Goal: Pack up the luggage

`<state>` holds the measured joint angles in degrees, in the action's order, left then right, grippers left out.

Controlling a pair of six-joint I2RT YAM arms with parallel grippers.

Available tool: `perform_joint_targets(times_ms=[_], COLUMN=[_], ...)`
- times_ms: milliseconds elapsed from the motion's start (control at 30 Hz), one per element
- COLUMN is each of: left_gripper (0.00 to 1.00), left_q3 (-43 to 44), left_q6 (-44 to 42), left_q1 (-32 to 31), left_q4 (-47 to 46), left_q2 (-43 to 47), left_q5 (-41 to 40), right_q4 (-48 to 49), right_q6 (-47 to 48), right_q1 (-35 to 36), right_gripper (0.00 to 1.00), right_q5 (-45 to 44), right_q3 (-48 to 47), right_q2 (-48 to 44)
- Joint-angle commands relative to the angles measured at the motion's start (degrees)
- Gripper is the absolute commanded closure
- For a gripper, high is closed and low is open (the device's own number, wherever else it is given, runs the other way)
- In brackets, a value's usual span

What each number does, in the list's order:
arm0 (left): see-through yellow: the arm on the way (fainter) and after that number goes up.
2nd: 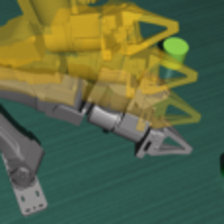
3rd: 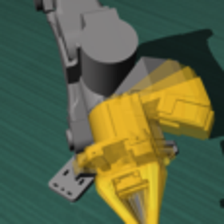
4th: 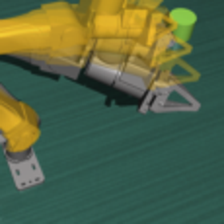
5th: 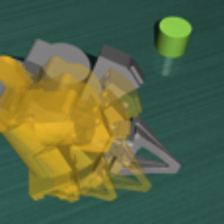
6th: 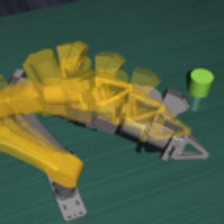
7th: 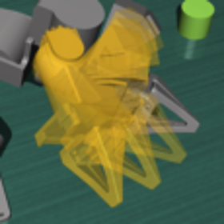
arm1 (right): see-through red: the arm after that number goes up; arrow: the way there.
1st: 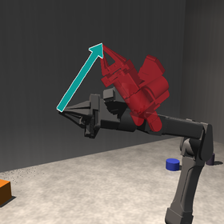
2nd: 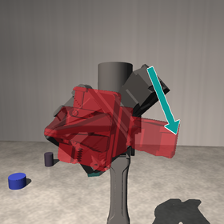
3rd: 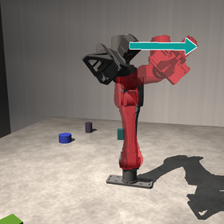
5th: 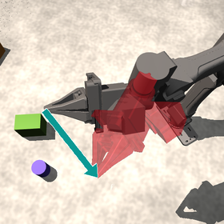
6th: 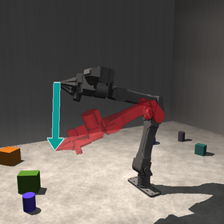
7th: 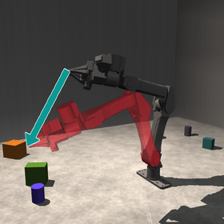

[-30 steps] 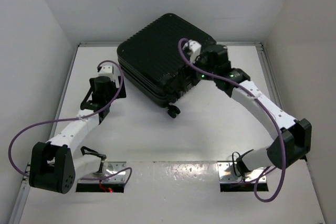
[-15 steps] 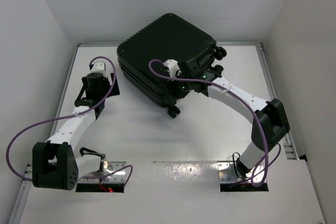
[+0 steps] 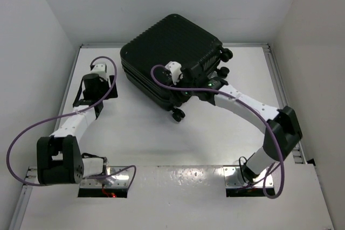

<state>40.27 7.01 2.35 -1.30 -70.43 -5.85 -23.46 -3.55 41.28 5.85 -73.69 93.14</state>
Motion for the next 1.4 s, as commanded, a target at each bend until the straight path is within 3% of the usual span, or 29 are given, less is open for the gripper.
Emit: perform_joint_targets(times_ms=[0, 133, 300, 467, 633, 767, 1000, 1133, 1267, 1367], left_gripper=[0.21, 0.20, 0.14, 0.12, 0.08, 0.08, 0.11, 0.14, 0.17, 0.26], left_q3=[0.1, -0.5, -1.0, -3.0, -8.2, -5.1, 2.3, 8.7, 9.7, 7.4], left_q6=[-7.2, -7.5, -3.8, 2.1, 6.0, 6.0, 3.7, 5.7, 6.5, 4.3], left_q1=[2.7, 3.4, -1.9, -9.2, -14.7, -18.5, -18.0, -15.1, -9.0, -5.1], left_q4=[-9.0, -13.1, -17.1, -14.8, -12.9, -13.6, -17.1, -13.3, -14.7, -18.1], left_q2=[-2.4, -6.6, -8.5, -6.6, 2.9, -1.2, -10.8, -17.3, -16.2, -13.5], left_q5=[12.4, 23.1, 23.7, 17.0, 7.5, -5.7, -11.9, -14.5, -5.6, 3.6], right_q4=[-2.1, -3.3, -3.1, -1.6, -1.0, -1.2, -3.3, -4.0, -4.6, -4.7], right_q6=[2.5, 2.8, 4.3, 1.0, 0.1, 1.2, 2.2, 2.4, 2.4, 2.3], right_q1=[-3.1, -8.3, -9.8, -9.7, -8.7, -8.1, -8.1, -8.3, -8.7, -8.8], right_gripper=[1.00, 1.00, 1.00, 1.00, 1.00, 1.00, 1.00, 1.00, 1.00, 1.00], right_q5=[0.2, 0.8, 1.5, 2.1, 2.9, 3.0, 3.5, 2.5, 1.1, 0.5], right_q3=[6.6, 13.7, 18.6, 19.1, 18.4, 18.8, 20.7, 22.0, 23.7, 24.9], right_q2=[-7.6, -16.4, -20.0, -20.5, -20.4, -21.0, -23.7, -25.6, -27.8, -28.8])
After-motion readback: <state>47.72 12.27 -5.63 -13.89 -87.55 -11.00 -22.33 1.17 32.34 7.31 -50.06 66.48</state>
